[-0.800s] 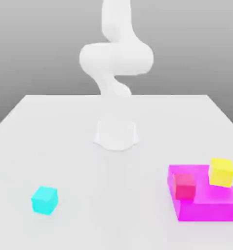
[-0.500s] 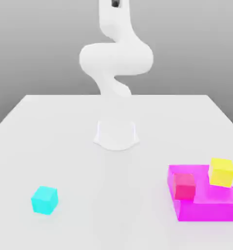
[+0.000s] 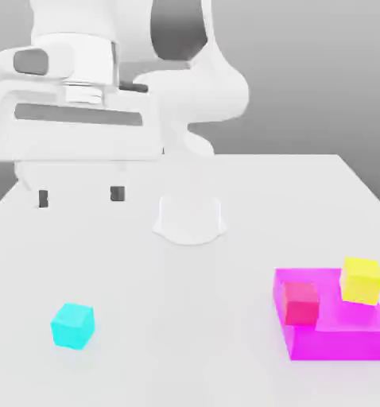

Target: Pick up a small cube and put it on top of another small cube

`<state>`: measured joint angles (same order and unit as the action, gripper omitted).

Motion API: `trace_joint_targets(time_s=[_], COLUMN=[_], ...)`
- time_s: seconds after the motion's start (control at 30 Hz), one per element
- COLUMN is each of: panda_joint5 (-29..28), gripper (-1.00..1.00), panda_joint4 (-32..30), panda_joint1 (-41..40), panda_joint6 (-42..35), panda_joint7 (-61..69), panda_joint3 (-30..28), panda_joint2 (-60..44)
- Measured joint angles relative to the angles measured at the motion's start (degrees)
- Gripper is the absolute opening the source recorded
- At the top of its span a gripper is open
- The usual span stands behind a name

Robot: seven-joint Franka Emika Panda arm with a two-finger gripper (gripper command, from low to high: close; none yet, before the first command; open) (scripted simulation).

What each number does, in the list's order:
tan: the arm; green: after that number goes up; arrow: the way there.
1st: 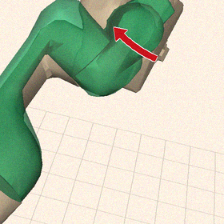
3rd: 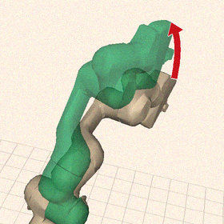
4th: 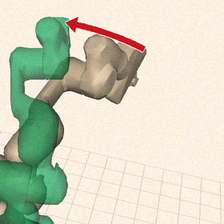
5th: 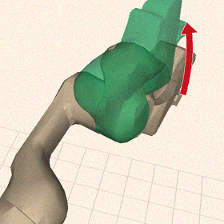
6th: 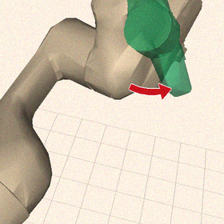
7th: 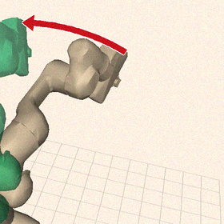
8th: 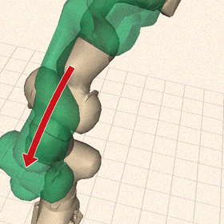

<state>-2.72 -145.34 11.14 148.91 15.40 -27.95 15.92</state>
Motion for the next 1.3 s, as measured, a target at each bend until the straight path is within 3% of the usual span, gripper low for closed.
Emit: trace_joint_targets(time_s=[0.33, 0.47, 0.6, 0.77, 0.8, 1.03, 1.1, 1.23, 1.3], panda_joint5=[6.7, 11.4, 16.4, 29.9, 32.0, 32.6, 28.8, 16.1, 13.4], gripper=[0.00, 0.00, 0.00, 0.00, -1.00, -1.00, -1.00, -1.00, -1.00], panda_joint4=[-5.1, -7.0, -8.5, -6.1, -5.6, -5.5, -6.4, -8.6, -6.6], panda_joint1=[2.1, 0.1, -3.5, -13.9, -16.2, -16.7, -13.5, -8.7, -6.4], panda_joint6=[6.4, 8.8, 11.5, 18.0, 19.3, 19.5, 17.4, 12.3, 10.2], panda_joint7=[28.5, 41.3, 53.3, 64.6, 66.4, 66.8, 63.9, 54.4, 53.9], panda_joint3=[-8.6, -8.5, -5.9, 7.2, 10.0, 10.6, 6.5, -1.0, 0.2], panda_joint2=[-12.6, -18.1, -23.8, -33.7, -35.4, -35.8, -32.9, -24.8, -24.4])
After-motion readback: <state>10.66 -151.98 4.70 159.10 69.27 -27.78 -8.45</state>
